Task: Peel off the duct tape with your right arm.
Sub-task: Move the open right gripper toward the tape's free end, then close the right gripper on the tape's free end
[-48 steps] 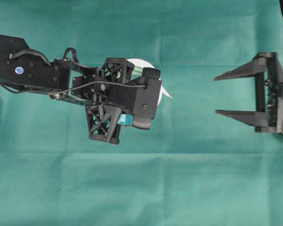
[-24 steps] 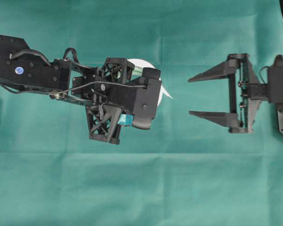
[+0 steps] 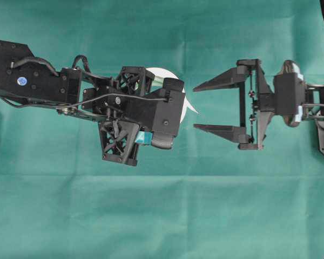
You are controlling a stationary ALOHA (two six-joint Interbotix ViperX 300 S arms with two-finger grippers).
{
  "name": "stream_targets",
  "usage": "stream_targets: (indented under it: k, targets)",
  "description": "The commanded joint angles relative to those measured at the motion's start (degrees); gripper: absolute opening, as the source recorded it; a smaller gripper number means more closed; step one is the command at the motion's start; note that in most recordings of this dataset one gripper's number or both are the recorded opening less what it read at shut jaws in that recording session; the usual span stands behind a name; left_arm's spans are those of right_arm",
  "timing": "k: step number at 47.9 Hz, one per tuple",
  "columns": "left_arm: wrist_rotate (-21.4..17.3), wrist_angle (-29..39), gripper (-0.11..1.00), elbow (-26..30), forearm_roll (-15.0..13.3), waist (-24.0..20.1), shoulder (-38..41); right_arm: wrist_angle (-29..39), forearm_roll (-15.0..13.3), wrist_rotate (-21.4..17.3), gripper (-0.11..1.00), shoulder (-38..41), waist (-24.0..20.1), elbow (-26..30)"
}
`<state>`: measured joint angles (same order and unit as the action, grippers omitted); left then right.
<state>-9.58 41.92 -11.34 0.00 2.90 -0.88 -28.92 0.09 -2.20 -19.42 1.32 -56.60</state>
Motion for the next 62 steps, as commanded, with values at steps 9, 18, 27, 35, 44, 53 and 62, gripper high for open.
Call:
stream_targets:
  k: [9, 18, 27, 35, 44, 53, 62]
  targets:
    - [-0.18, -0.70, 0.22, 1.32, 0.18, 0.09, -1.41, -0.62, 0.09, 0.00, 0.86, 1.49, 0.26, 2.64]
    - [-0.18, -0.62, 0.22, 1.14, 0.18, 0.18, -1.41, -0.53, 0.09, 0.00, 0.85, 1.49, 0.62, 2.64]
    - [-0.18, -0.62, 0.22, 1.05, 0.18, 0.26, -1.41, -0.53, 0.09, 0.00, 0.59, 1.49, 0.70, 2.55]
    - [-0.18, -0.62, 0.22, 0.97, 0.18, 0.18, -1.32, -0.53, 0.09, 0.00, 0.15, 1.49, 1.14, 2.64]
    - [-0.18, -0.62, 0.22, 0.88, 0.09, 0.26, -1.41, -0.62, 0.09, 0.00, -0.06, 1.49, 1.41, 2.64]
    - [-0.18, -0.62, 0.22, 0.88, 0.09, 0.26, -1.41, -0.62, 0.09, 0.09, -0.09, 1.41, 1.49, 2.37]
    - [-0.26, -0.62, 0.22, 0.88, 0.09, 0.26, -1.41, -0.53, 0.09, 0.09, -0.09, 1.41, 1.49, 2.37]
